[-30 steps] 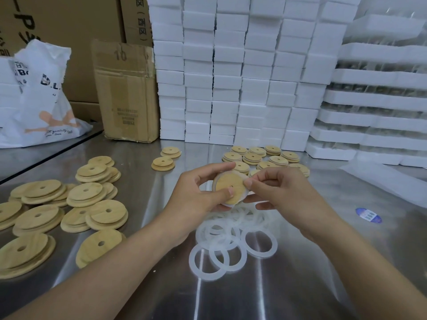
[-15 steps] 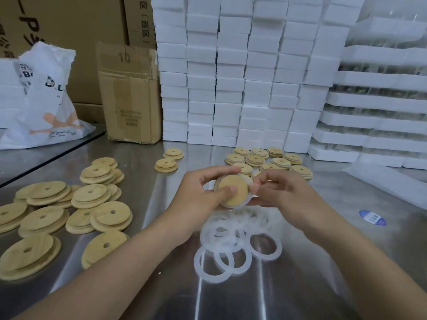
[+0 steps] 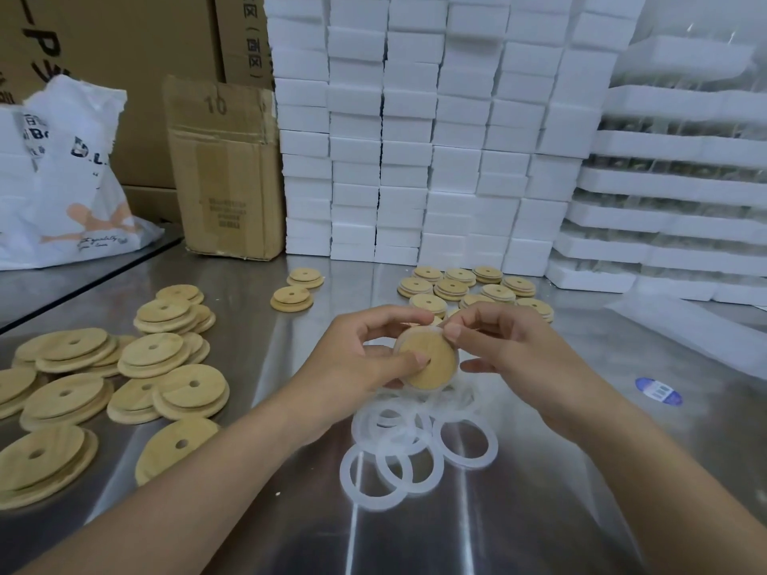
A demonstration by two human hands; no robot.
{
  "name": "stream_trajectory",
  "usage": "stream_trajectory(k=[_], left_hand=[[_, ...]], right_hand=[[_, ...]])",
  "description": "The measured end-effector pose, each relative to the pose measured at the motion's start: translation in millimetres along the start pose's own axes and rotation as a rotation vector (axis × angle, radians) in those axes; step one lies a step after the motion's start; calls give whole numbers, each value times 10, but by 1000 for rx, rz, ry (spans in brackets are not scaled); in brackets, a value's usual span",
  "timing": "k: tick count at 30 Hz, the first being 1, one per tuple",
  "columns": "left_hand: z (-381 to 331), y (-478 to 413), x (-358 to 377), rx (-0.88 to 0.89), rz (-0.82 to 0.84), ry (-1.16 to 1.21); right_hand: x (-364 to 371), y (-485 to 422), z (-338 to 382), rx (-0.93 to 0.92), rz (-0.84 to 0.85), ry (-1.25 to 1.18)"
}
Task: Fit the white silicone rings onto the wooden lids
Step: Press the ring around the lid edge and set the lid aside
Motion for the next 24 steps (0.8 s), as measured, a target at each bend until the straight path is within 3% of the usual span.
stream_trajectory(k=[4,10,14,18,24], left_hand=[[3,9,10,7,-15,4],[40,-22,-69,30,-105,141],[54,-36,-71,191,-85,-146],[90,-14,-64,228,-103,-294],[86,-5,-104,195,-183,-252]], right_hand=[[-3,7,15,-28,-55,-41],[82,2,-23,-116,13,35],[71,0,-13,-225,-145,154],[100,12,-23,-277,-233,216],[127,15,-28,-397,-345,374]])
Point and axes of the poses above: each hand's wrist, its own y-axis away from the middle knuckle, its own x-axis out of the palm, z = x × y, the point moved 3 cm from there along -y, towards the middle knuckle, and after that the axes turned 15 degrees about x, right-handed, at the moved point
